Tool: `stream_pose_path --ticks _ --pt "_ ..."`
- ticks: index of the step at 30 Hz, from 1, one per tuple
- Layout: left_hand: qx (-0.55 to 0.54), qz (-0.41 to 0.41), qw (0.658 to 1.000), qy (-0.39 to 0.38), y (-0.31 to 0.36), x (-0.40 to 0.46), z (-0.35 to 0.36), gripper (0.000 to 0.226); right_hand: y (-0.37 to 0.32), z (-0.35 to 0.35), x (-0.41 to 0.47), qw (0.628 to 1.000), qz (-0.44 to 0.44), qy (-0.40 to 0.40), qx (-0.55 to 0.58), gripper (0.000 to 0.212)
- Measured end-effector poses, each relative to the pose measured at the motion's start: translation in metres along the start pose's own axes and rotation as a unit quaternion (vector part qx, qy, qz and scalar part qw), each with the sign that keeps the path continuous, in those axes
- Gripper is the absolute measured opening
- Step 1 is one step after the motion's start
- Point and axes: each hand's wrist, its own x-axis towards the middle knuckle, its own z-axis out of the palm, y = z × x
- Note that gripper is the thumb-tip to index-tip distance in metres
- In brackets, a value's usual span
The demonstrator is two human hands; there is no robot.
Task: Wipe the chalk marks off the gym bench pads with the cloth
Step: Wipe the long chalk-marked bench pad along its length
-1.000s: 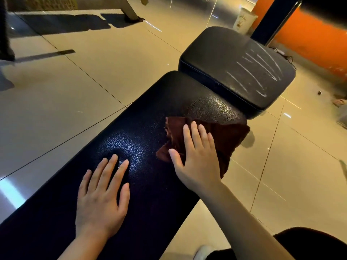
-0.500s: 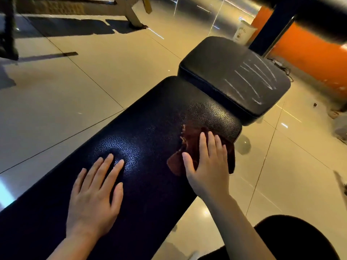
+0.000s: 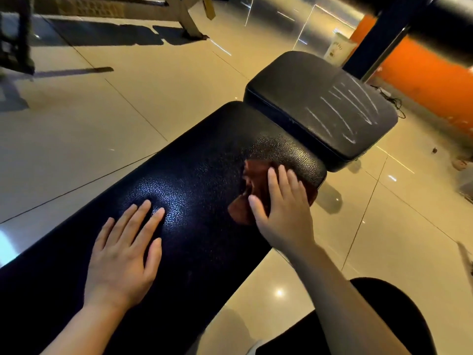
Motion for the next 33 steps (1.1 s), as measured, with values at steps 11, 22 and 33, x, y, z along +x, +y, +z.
stream_pose_path --ticks 11,22,33 --pt "0.007 -0.006 1.000 -0.009 -0.002 -0.003 0.003 0.055 -0.070 0.028 -0.078 0.999 0.040 0.014 0.027 0.067" --pt "-0.001 0.002 1.000 0.004 -0.004 -0.003 0.004 0.053 -0.045 0.018 -0.033 0.995 0.100 0.005 0.007 0.068" --pt "-0.020 0.010 1.000 0.012 -0.009 -0.003 0.005 0.051 -0.079 0.030 -0.048 0.992 0.124 0.025 -0.012 0.066"
